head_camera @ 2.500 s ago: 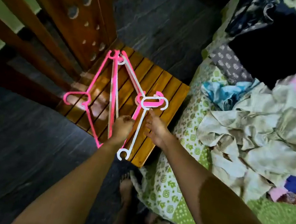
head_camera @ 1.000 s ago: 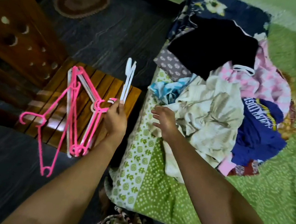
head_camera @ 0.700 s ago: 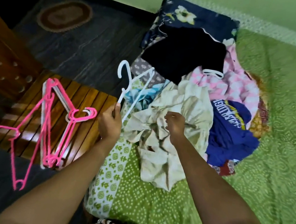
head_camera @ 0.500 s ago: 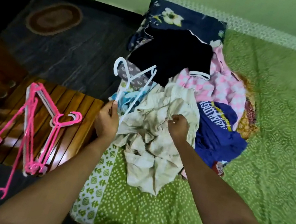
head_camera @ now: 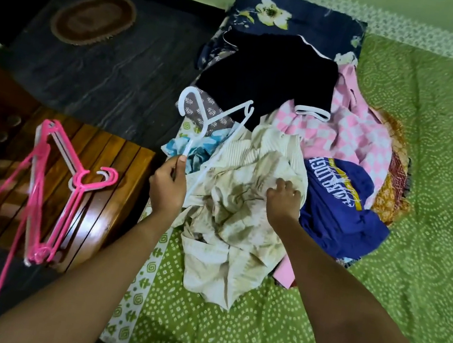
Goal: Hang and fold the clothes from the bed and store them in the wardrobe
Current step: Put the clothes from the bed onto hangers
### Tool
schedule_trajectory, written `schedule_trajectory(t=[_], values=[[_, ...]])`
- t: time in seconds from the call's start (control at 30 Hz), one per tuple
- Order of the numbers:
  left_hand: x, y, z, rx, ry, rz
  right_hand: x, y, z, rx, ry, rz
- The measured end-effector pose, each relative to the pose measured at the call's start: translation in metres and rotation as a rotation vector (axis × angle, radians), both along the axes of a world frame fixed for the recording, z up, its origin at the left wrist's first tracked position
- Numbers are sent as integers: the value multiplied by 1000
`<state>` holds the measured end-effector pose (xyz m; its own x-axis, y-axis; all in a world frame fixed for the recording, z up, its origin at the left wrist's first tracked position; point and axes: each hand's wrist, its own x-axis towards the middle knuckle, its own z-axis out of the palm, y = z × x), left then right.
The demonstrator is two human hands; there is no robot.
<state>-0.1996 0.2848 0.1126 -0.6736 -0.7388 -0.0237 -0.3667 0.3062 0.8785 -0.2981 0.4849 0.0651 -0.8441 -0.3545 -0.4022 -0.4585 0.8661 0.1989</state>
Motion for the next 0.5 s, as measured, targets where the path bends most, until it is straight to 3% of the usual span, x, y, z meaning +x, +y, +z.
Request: schedule_trajectory(t=[0.1,0.23,0.3,0.5], values=[[-1,3,3,-3,-13,-13,-2,2,0,-257,52,-16],[3,1,20,18,20,-37,1,-15,41,-904,26,-414],[6,1,37,38,66,-47,2,-24,71,-1097,60,-457],[29,-8,118,33,152,-117,24,-43,170,-1301,142,-343]])
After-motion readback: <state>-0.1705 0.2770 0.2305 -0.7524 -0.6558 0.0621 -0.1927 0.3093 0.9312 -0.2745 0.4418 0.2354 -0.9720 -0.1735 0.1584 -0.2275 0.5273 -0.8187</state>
